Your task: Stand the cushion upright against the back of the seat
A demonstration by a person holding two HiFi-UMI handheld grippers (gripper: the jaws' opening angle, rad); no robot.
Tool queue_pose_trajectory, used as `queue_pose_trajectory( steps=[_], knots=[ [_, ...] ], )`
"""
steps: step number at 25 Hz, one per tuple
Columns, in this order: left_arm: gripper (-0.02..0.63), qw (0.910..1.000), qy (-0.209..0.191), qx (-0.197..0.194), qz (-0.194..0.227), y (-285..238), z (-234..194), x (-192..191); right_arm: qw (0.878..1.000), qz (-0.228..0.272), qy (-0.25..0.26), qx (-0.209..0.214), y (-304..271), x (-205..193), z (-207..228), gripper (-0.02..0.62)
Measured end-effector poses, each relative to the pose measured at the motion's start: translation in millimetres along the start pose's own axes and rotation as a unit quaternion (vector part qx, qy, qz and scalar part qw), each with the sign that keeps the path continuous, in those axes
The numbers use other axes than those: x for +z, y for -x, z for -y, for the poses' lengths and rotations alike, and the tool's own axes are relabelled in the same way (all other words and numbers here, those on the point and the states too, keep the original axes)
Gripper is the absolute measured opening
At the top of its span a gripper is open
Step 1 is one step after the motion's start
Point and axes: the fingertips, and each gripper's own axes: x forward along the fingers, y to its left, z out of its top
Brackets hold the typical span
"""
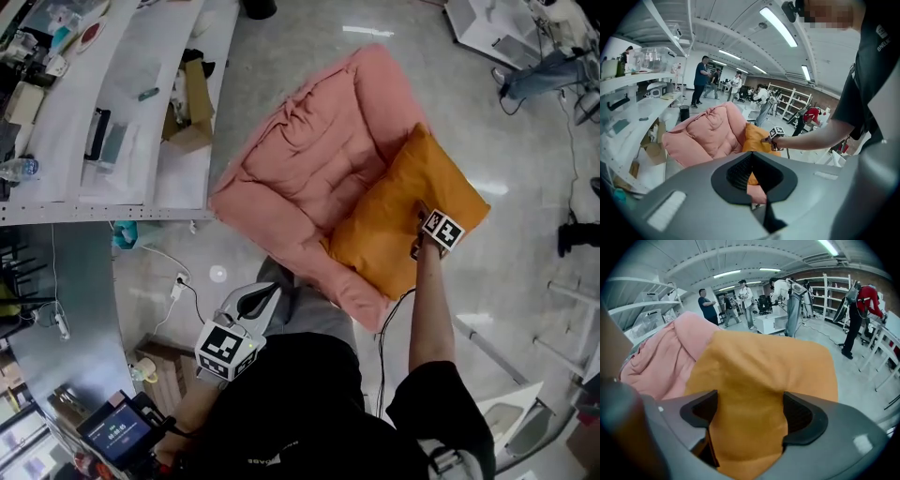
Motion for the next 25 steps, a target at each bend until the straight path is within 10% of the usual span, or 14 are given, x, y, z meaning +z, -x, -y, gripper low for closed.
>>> queue_pose_trajectory(
  steps=[10,25],
  knots=[
    [0.020,0.9995,0.018,0.024,-0.008,3,-14,-9,0.999,-0.021,-0.014,-0.029,-27,-7,9,0.434],
    [0.020,0.9982,0.031,0.048,-0.018,3,-24,-13,0.994,-0.005,-0.107,0.008,-20,-10,11,0.159]
  ],
)
